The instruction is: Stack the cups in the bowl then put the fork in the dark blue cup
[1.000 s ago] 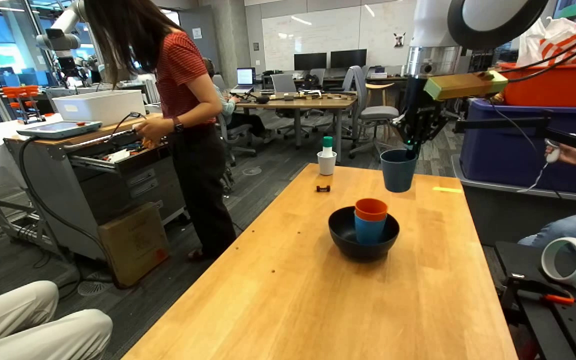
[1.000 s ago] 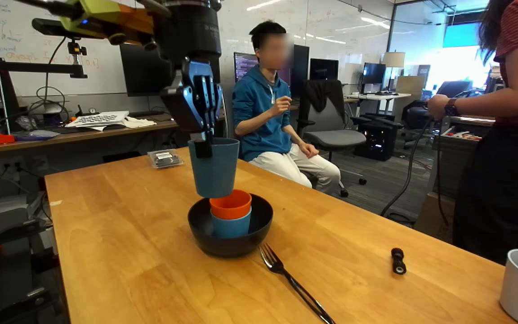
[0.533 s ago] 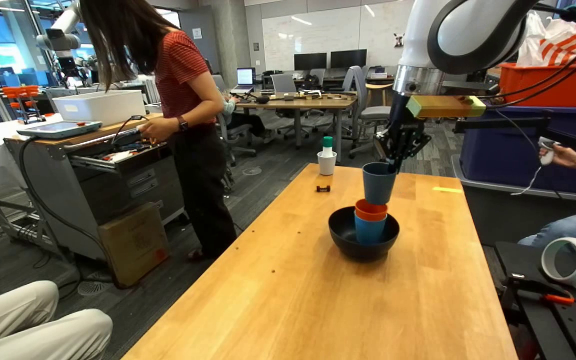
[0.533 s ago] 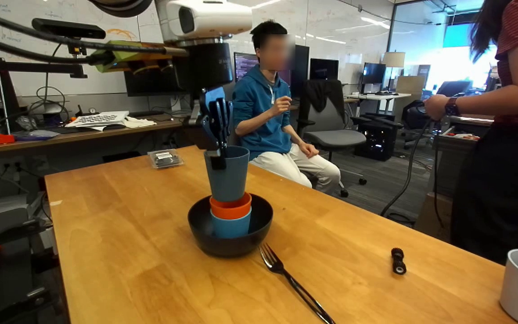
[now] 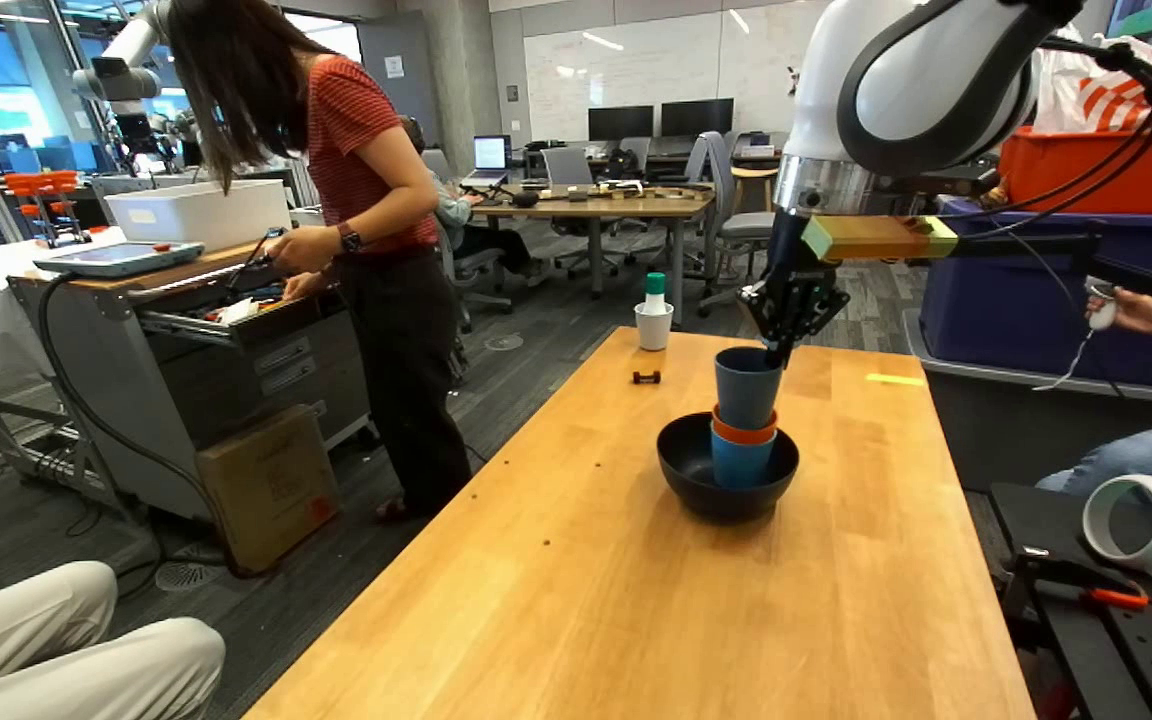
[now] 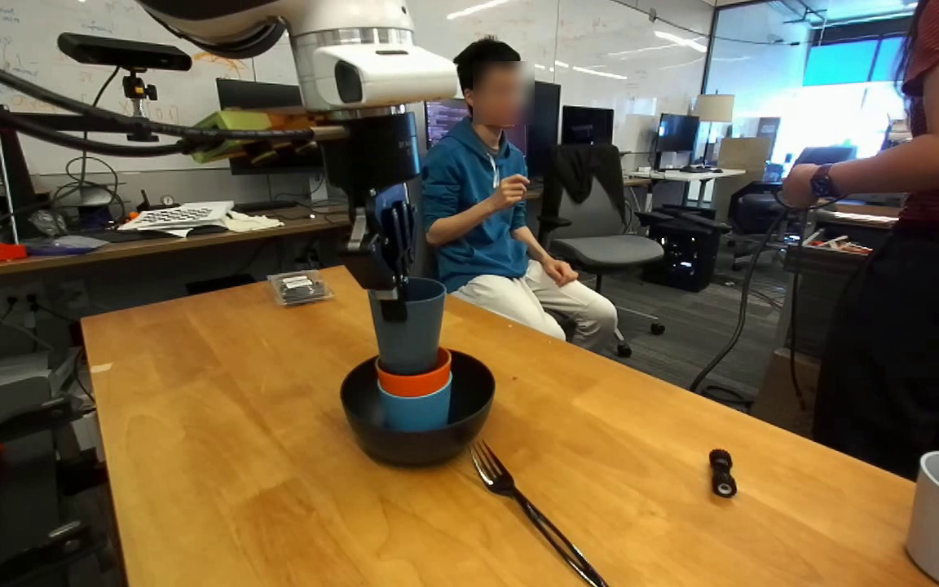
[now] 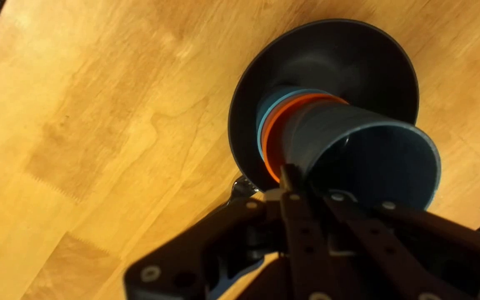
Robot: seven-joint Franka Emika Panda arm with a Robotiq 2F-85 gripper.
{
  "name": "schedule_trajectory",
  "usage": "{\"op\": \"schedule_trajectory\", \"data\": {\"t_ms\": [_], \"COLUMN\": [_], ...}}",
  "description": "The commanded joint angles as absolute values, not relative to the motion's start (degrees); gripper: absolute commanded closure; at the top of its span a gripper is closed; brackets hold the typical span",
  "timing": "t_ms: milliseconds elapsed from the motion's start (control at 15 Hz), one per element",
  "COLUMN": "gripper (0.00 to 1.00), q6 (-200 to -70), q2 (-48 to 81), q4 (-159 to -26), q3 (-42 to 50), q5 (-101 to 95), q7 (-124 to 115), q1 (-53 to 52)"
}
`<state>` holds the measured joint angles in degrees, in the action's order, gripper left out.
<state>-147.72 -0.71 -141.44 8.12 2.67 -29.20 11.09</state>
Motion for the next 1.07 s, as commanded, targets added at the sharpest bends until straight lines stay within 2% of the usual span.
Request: {"op": "schedule_trajectory", "data": {"t_ms": [0, 467, 867, 1000], "gripper": [0.95, 0.95, 0.87, 0.73], "q6": [-148.4, -148.4, -148.3, -148.4], "q2": [-0.6, -0.7, -0.7, -0.5], "q4": [-141.0, -141.1, -141.1, -141.1], "q3": [8.9, 9.0, 9.2, 9.3], "q5": [3.8, 3.6, 3.8, 3.5], "q7": [-27.5, -27.5, -27.5, -27.8], "q1": [10.8, 10.9, 11.0, 11.2]}}
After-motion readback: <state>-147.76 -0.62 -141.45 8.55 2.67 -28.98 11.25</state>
